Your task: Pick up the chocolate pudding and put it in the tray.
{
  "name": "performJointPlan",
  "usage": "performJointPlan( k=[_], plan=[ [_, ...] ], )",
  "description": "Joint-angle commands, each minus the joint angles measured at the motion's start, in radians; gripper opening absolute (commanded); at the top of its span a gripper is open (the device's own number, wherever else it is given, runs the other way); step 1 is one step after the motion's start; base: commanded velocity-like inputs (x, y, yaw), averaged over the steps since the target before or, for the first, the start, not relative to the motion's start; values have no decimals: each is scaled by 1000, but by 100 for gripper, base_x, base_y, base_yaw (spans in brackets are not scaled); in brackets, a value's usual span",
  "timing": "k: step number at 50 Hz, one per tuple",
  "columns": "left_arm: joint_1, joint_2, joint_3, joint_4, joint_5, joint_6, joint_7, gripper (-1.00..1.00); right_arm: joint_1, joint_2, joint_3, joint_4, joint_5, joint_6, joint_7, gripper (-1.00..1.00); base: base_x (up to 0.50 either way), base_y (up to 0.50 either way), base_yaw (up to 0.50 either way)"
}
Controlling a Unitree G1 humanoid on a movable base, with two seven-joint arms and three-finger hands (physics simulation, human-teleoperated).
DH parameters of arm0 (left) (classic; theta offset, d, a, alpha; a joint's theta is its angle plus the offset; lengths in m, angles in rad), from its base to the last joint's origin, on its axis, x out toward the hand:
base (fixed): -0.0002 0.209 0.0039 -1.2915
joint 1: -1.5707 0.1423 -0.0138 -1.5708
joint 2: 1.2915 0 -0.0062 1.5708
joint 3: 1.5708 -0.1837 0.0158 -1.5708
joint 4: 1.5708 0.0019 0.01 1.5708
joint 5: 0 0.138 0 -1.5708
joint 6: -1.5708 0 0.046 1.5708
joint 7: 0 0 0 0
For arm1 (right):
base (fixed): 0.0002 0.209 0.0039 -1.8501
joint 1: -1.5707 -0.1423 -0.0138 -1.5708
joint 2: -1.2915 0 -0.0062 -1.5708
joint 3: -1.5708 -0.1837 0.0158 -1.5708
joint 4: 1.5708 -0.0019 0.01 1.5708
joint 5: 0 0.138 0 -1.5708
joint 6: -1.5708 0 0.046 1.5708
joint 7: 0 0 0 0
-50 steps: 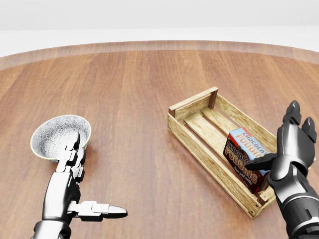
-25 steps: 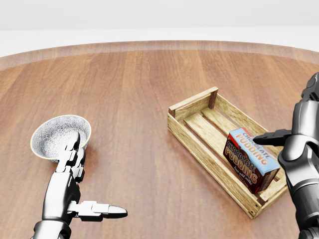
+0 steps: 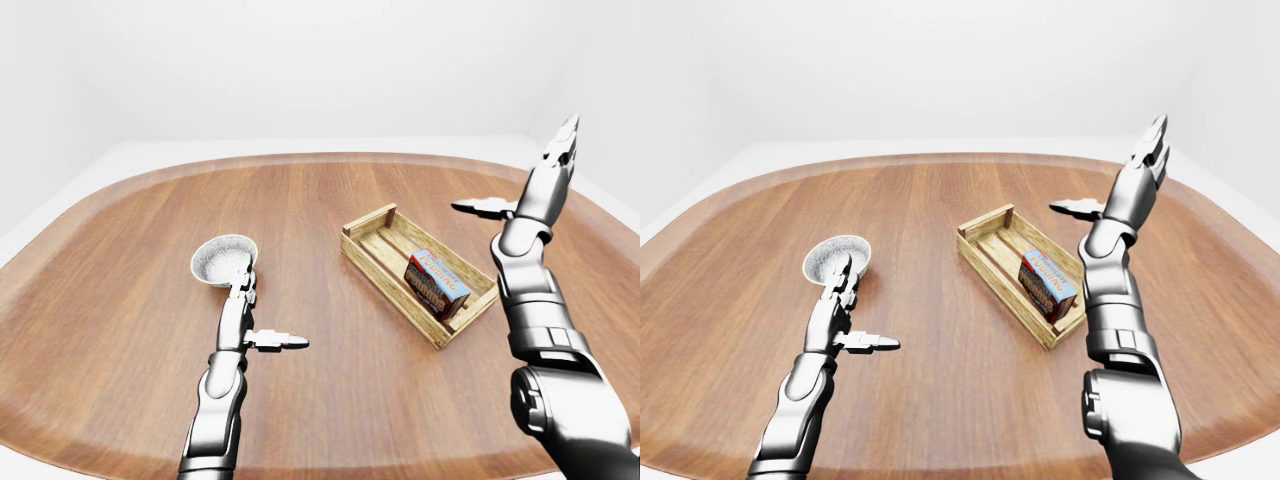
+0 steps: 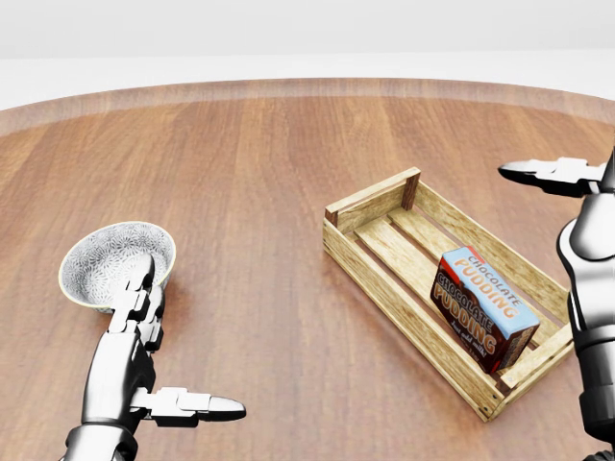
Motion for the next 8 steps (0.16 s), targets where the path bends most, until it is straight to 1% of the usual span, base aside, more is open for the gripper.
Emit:
performJointPlan(
  k=[1, 3, 6, 8],
  plan=[
    [-3, 1, 1, 2, -1, 7, 1, 100, 37, 22, -29, -326, 40, 0, 2, 100, 0, 0, 0],
    [-2, 1, 0, -2, -1, 10, 1, 100, 50, 30, -29, -385, 32, 0, 16, 100, 0, 0, 0],
    [-1, 1, 0, 2, -1, 4, 1, 100, 69, 46, -35, -476, 51, 0, 43, 100, 0, 0, 0],
    [1, 0, 0, -2, -1, 6, 0, 100, 76, 49, -35, -515, 43, 0, 53, 100, 0, 0, 0]
  ],
)
